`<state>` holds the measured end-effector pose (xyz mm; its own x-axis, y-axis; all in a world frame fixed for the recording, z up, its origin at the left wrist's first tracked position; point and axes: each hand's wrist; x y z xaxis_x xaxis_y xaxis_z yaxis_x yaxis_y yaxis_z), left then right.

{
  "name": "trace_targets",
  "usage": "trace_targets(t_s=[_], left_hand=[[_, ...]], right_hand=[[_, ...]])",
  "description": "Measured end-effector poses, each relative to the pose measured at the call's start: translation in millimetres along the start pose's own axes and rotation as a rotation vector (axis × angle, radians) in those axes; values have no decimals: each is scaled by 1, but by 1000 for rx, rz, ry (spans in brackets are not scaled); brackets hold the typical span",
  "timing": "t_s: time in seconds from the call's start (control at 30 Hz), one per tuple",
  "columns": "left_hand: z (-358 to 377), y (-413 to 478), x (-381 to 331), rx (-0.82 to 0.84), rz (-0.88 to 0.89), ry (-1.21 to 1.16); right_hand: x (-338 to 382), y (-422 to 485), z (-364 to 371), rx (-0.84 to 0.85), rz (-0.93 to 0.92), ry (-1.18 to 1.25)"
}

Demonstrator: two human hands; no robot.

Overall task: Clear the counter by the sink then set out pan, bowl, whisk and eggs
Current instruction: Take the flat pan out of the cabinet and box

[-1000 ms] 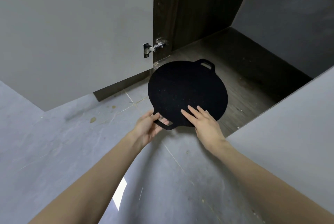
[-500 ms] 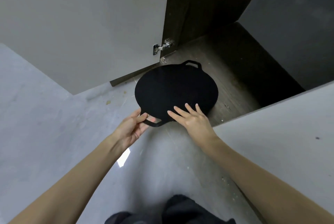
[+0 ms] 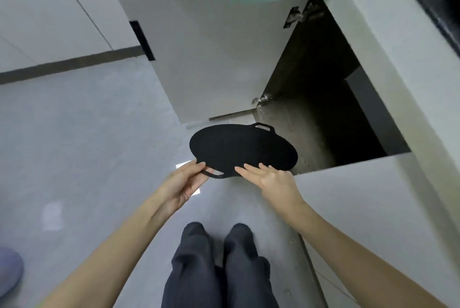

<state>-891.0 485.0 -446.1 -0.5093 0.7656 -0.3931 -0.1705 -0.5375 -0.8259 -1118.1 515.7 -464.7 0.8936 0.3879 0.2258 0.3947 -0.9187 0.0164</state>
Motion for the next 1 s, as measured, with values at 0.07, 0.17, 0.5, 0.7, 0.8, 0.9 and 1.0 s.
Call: trace_targets(t_s=[0.07, 0.17, 0.5, 0.7, 0.8, 0.9, 1.0], left_hand=[[-1, -47, -14, -41, 54, -11], [-8, -114, -34, -79, 145, -13], [-53, -268, -53, -201, 351, -279], [-78, -328, -61, -280, 502, -433], [-96, -348, -71, -295, 559, -470], [-122, -367, -88, -307, 623, -520], [-143, -376, -106, -302, 665, -560]], right_hand=[[25, 1, -38, -83, -92, 25], [63, 4, -86, -156, -191, 39], [161, 30, -172, -123, -500, 110], [211, 66, -200, 18, -720, 163], [240, 88, -210, 24, -825, 171], [278, 113, -214, 23, -927, 175], [311, 139, -214, -3, -984, 178]])
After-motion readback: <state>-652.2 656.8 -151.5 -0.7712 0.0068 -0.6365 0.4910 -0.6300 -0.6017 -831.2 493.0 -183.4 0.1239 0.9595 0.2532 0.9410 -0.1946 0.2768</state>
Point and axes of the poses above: each hand's wrist, its own y-axis towards the middle knuckle, its own z-axis out of the palm, x = y × z
